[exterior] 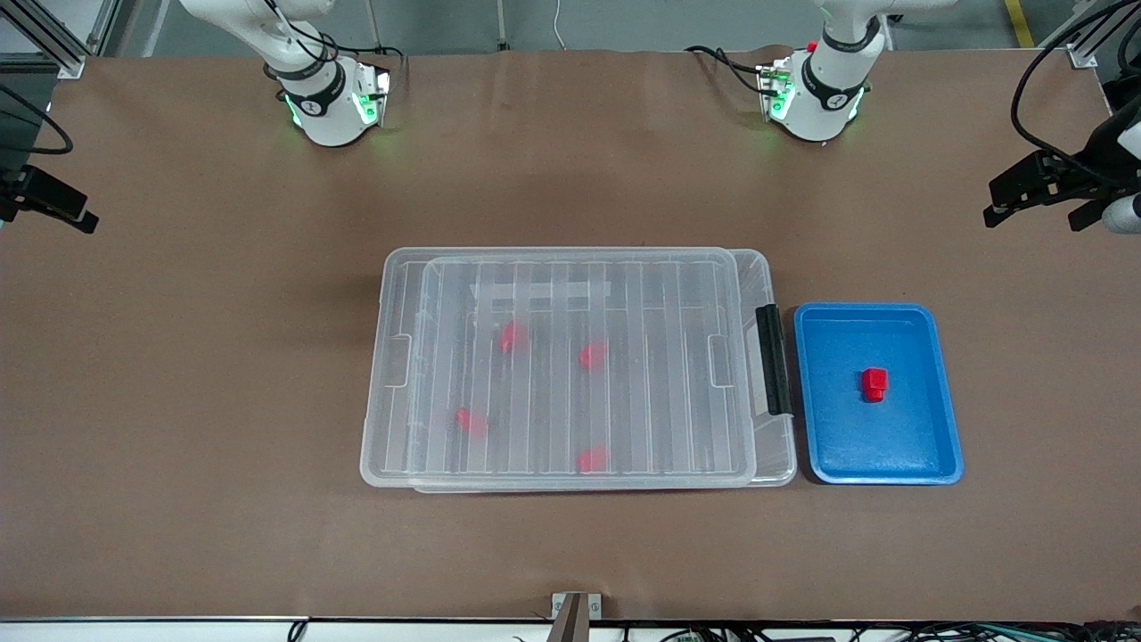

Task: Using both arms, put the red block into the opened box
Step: 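Move the left gripper to the red block while the right gripper reaches the box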

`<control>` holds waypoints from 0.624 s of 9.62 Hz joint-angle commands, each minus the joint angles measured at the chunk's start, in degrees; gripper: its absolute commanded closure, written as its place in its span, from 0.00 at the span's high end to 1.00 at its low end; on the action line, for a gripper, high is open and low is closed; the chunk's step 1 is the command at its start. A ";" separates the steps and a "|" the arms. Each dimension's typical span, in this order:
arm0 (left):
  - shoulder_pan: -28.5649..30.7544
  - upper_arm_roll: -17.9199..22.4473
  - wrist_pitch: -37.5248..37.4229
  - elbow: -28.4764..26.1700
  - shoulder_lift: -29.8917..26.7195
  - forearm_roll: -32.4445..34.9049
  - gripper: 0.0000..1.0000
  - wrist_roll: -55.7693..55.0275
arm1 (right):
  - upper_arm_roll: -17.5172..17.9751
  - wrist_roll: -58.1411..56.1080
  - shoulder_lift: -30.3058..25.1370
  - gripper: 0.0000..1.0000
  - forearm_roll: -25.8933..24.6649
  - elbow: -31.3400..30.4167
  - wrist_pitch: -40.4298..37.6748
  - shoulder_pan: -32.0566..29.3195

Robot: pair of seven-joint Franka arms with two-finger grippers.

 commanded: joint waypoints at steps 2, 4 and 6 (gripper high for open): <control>0.47 -0.34 -0.75 -1.17 -0.04 1.03 0.99 -0.49 | 0.16 -0.80 -0.74 1.00 0.76 -0.74 0.25 -0.52; 0.47 -0.25 -0.75 -1.35 0.75 1.03 0.99 -0.49 | 0.33 -0.72 -0.65 1.00 0.76 -0.65 0.17 -0.35; 0.38 -0.16 -0.49 -1.61 0.75 1.46 0.99 -0.49 | 1.38 -0.72 0.39 1.00 1.80 0.22 0.60 1.49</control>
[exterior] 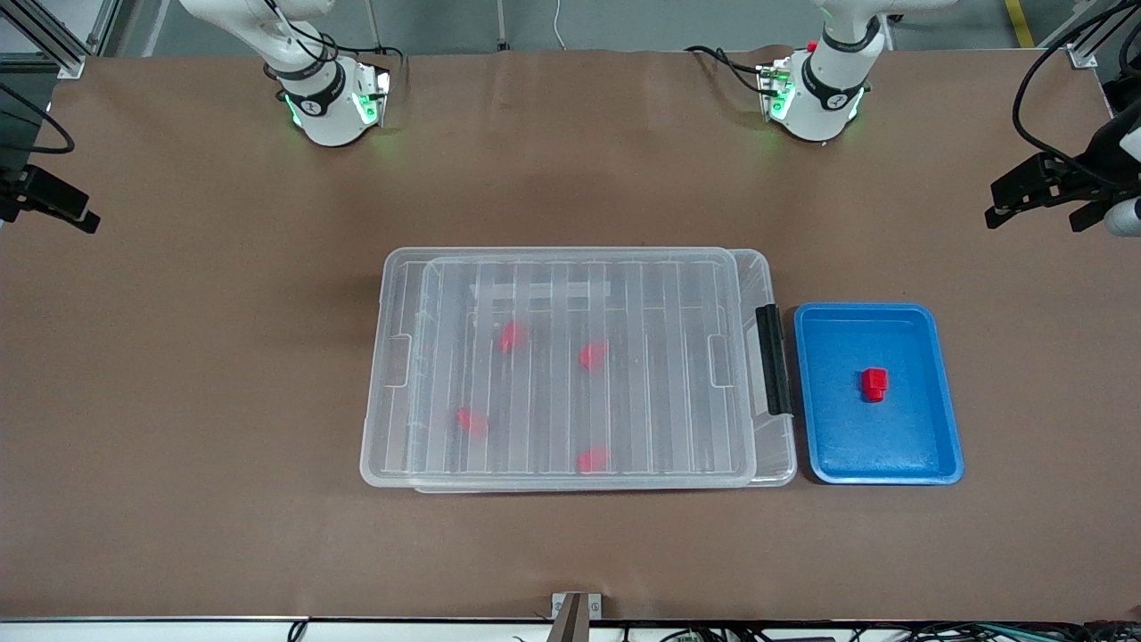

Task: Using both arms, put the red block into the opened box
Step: 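Move the left gripper to the red block while the right gripper reaches the box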

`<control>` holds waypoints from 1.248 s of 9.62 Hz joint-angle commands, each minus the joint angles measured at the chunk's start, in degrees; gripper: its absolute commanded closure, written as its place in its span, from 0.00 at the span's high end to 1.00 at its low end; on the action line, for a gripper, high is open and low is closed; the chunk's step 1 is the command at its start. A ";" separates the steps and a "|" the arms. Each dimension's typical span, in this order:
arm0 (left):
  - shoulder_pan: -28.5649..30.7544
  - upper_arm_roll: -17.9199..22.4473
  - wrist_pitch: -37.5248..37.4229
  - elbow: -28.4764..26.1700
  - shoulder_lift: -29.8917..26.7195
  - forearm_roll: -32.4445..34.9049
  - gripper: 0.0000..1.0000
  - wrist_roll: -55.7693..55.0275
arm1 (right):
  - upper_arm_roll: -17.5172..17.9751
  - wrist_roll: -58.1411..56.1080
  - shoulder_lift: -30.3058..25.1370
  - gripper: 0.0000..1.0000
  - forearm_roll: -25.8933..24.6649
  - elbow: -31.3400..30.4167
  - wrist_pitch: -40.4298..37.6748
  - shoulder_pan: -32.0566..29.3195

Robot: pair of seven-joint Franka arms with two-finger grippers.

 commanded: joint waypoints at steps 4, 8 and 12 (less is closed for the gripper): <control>0.16 -0.20 6.41 -3.51 8.70 1.65 0.99 -0.05 | 6.01 11.07 14.06 1.00 1.27 0.23 15.06 8.53; 1.39 0.24 26.78 -15.34 15.75 1.04 0.99 0.57 | 9.99 16.22 24.71 1.00 -0.92 -0.29 25.63 12.84; 0.95 0.50 44.10 -22.84 24.96 1.21 0.98 0.57 | 10.07 16.31 29.55 1.00 -4.08 -0.64 31.00 13.73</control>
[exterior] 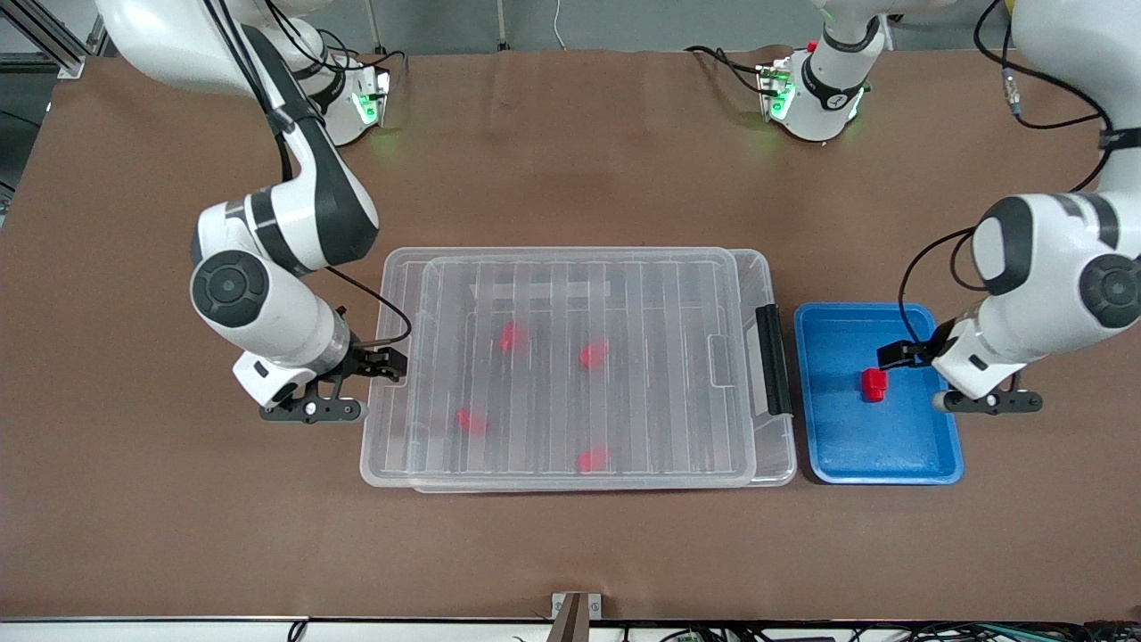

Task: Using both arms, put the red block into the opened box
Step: 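Grasp the red block with the left gripper while the right gripper pushes the lid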

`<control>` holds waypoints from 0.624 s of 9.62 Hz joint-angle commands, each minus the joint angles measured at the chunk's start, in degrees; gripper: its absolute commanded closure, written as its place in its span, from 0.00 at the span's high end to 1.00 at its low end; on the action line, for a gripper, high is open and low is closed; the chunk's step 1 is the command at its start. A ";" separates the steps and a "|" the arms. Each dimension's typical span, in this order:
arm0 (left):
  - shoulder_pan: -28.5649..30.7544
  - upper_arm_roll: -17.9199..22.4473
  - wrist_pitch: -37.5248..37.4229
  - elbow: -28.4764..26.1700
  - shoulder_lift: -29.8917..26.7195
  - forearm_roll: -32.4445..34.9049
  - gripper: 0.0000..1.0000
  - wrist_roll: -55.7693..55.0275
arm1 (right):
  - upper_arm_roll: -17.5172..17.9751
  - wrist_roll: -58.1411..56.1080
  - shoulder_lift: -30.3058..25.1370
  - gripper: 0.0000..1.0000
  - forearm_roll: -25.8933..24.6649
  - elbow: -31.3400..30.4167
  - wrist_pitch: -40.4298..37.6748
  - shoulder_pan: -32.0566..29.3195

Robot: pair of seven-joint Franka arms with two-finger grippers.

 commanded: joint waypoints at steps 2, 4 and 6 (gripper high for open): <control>-0.01 0.59 9.65 -4.12 5.92 0.68 0.97 -0.04 | 0.20 0.80 2.17 1.00 -3.95 0.30 2.44 -0.48; -0.27 2.25 10.80 -4.04 7.67 0.68 0.97 -0.40 | 0.20 0.45 2.70 1.00 -5.08 0.30 2.80 -1.09; -0.18 2.34 12.82 -4.04 9.95 0.68 0.97 -0.31 | 0.11 0.01 2.79 1.00 -7.71 -0.75 2.71 -1.53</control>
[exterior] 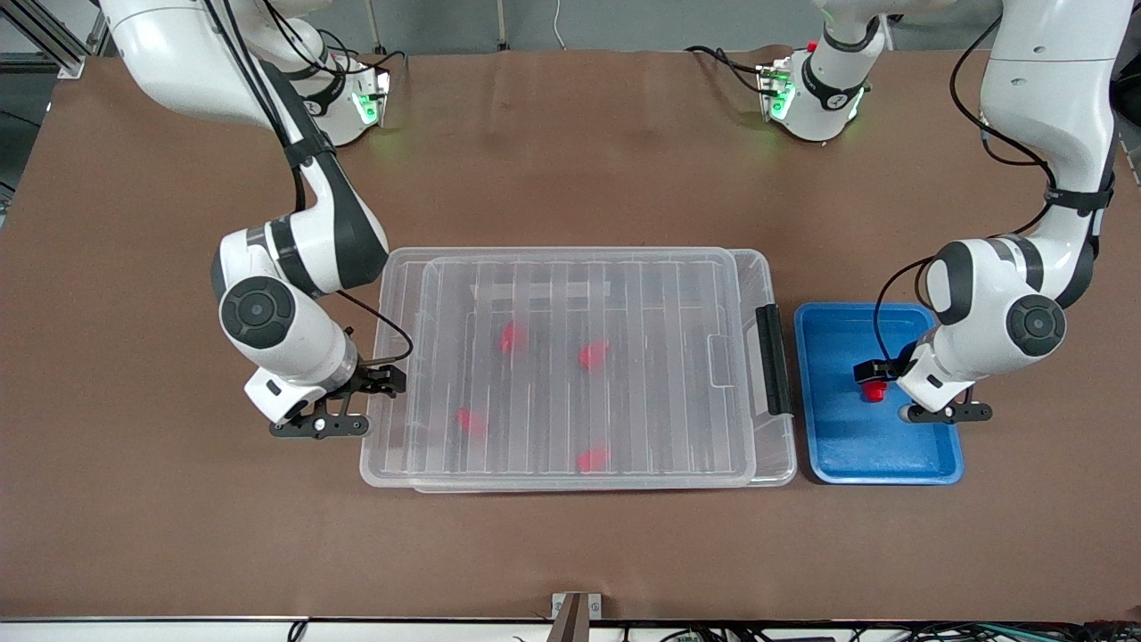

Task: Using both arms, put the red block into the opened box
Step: 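Grasp the red block with the left gripper while the right gripper pushes the lid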

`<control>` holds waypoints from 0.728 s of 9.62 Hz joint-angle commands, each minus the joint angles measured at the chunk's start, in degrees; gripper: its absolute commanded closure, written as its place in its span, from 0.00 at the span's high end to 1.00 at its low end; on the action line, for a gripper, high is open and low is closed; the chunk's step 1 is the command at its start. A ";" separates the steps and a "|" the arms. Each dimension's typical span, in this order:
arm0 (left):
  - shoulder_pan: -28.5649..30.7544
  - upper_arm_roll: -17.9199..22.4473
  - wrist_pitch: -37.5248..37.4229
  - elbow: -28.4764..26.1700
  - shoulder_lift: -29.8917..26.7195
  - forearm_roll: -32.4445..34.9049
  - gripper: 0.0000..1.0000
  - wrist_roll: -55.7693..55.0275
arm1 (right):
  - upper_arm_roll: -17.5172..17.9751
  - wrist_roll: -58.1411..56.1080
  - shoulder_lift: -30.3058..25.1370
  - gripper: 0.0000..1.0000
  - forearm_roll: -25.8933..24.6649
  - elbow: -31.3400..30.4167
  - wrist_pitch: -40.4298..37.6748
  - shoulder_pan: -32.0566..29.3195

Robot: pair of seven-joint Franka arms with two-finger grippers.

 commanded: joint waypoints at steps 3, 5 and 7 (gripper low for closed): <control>-0.12 0.38 4.41 -0.96 4.36 0.86 0.86 -0.22 | 0.60 -2.39 0.28 1.00 -5.18 -1.50 -0.08 -2.00; -0.03 0.38 4.50 -0.97 4.97 0.77 0.65 -0.22 | 0.51 -2.57 0.28 1.00 -5.26 -1.50 -0.26 -2.09; 0.06 0.38 4.77 -0.97 5.15 0.86 0.17 -0.14 | 0.34 -6.24 0.19 1.00 -5.53 -1.59 -0.52 -3.66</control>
